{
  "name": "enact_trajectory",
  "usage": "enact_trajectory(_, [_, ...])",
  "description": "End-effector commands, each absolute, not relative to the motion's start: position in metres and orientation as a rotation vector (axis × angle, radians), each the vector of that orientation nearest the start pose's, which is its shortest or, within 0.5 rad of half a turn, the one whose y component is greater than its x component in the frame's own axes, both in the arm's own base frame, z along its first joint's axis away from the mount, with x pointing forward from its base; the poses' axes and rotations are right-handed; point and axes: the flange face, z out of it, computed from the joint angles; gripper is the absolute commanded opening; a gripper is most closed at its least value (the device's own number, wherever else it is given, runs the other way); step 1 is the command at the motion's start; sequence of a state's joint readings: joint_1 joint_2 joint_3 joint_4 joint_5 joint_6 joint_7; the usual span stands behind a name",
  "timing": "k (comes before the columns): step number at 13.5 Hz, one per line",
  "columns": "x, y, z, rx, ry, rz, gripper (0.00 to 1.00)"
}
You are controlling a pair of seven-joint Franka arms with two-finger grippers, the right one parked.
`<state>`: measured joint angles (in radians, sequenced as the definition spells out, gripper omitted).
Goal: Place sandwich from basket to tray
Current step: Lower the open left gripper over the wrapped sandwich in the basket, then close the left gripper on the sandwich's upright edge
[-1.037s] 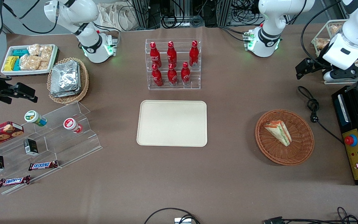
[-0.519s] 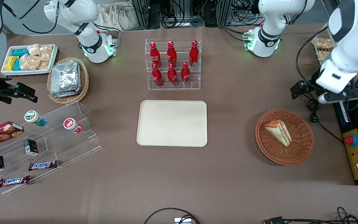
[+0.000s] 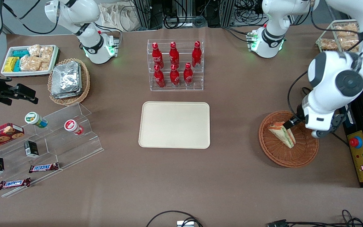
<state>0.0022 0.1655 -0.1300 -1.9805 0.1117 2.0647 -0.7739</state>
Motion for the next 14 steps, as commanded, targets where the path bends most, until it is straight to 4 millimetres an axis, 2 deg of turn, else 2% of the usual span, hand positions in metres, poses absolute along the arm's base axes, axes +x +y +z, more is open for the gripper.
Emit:
enact_trajectory(1, [0.57,-0.067,0.334,-2.888,-0.917,0.034,1.0])
enact_trajectory(4, [0.558,-0.064,0.289,-2.911,-0.934,0.007,1.0])
enact_trajectory(6, [0.557,-0.057,0.268,-2.903,-0.971,0.008,1.0])
enact_trajectory(11, [0.558,-0.048,0.247,-2.893,-0.992,0.016,0.98])
enact_trajectory(12, [0.559,-0.043,0.244,-2.887,-1.003,0.016,0.89])
enact_trajectory(13, [0.56,-0.045,0.243,-2.89,-0.994,0.015,0.6])
enact_trajectory(14, [0.56,-0.046,0.243,-2.89,-0.992,0.017,0.26])
